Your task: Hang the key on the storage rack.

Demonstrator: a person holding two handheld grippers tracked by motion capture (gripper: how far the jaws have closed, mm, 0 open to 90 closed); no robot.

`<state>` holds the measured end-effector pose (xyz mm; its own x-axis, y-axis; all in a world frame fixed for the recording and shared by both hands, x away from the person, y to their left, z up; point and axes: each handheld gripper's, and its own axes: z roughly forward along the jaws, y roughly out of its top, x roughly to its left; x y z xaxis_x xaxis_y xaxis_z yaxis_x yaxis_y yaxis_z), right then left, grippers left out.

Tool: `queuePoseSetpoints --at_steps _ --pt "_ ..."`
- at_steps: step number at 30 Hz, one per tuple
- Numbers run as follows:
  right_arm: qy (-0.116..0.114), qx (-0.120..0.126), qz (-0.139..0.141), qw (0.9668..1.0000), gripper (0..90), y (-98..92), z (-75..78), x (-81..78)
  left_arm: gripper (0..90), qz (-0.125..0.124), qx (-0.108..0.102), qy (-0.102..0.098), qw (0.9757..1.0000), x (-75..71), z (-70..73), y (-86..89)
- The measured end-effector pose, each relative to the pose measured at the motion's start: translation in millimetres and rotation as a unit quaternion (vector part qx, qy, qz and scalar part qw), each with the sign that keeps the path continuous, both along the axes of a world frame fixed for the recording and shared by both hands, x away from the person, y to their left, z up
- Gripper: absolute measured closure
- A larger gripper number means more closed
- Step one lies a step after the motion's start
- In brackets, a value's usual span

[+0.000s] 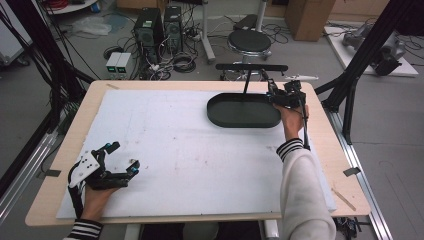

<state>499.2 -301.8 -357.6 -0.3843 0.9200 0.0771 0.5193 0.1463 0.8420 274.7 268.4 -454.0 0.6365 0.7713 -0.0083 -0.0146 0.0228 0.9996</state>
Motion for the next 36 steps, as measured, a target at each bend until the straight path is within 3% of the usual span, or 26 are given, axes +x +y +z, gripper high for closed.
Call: queuePoseSetpoints --at_steps 1,4,6,7,9,13,15,16,18,21,24,25,27,29,36 --pt "0.001 0.002 0.002 1.0000 32.1 -0.1 -0.7 0.7 1.7 0.000 0.000 0.000 1.0000 0.0 0.0 -0.1" --pt "0.019 0.019 0.007 0.9996 25.1 -1.6 -1.0 0.1 1.7 0.000 0.000 0.000 1.0000 0.0 0.1 -0.1" --pt "0.025 0.021 0.003 0.9995 10.1 -2.1 -0.9 -2.8 1.7 0.000 0.001 0.001 1.0000 0.2 0.1 0.0" --pt "0.023 0.025 0.011 0.9994 9.9 -2.5 -0.9 -6.4 1.7 0.000 0.001 0.002 1.0000 0.4 0.2 0.0" --pt "0.008 0.033 0.029 0.9990 0.4 -2.0 0.8 -18.6 1.7 0.000 0.001 0.001 1.0000 0.2 0.2 -0.2" --pt "-0.033 0.053 0.066 0.9959 0.4 -6.7 7.2 -43.7 1.7 0.001 0.002 0.000 1.0000 -0.1 0.2 -0.5" --pt "-0.055 0.064 0.086 0.9927 0.4 -10.1 11.2 -59.7 1.7 0.001 0.002 0.002 1.0000 0.4 0.3 -0.5" --pt "-0.075 0.077 0.111 0.9880 0.4 -13.7 14.2 -76.7 1.7 0.001 0.003 0.002 1.0000 0.3 0.3 -0.5" --pt "-0.078 0.076 0.121 0.9867 0.4 -14.8 15.3 -84.6 1.7 0.005 0.005 0.000 1.0000 0.1 0.3 -1.2" --pt "-0.096 0.077 0.156 0.9800 0.4 -17.4 14.2 -110.5 1.7 0.009 0.010 0.001 0.9999 -0.4 0.5 -2.4" --pt "-0.123 0.073 0.184 0.9724 0.4 -20.3 6.7 -136.3 1.7 0.010 0.011 0.002 0.9999 -0.2 0.7 -2.0" --pt "-0.142 0.077 0.194 0.9676 0.4 -22.1 2.1 -144.5 1.7 0.012 0.010 0.002 0.9999 -0.2 0.7 -2.0" --pt "-0.153 0.087 0.203 0.9633 0.4 -25.1 -8.7 -158.8 1.7 0.013 0.009 0.000 0.9999 -0.8 0.5 -2.5" --pt "-0.168 0.093 0.201 0.9605 0.4 -29.3 -23.4 -171.1 1.7 0.014 0.012 -0.001 0.9998 -1.0 0.6 -2.6" --pt "-0.193 0.124 0.173 0.9580 0.4 -42.8 -61.8 -188.9 1.7 0.015 0.012 0.000 0.9998 -0.9 0.7 -2.7"
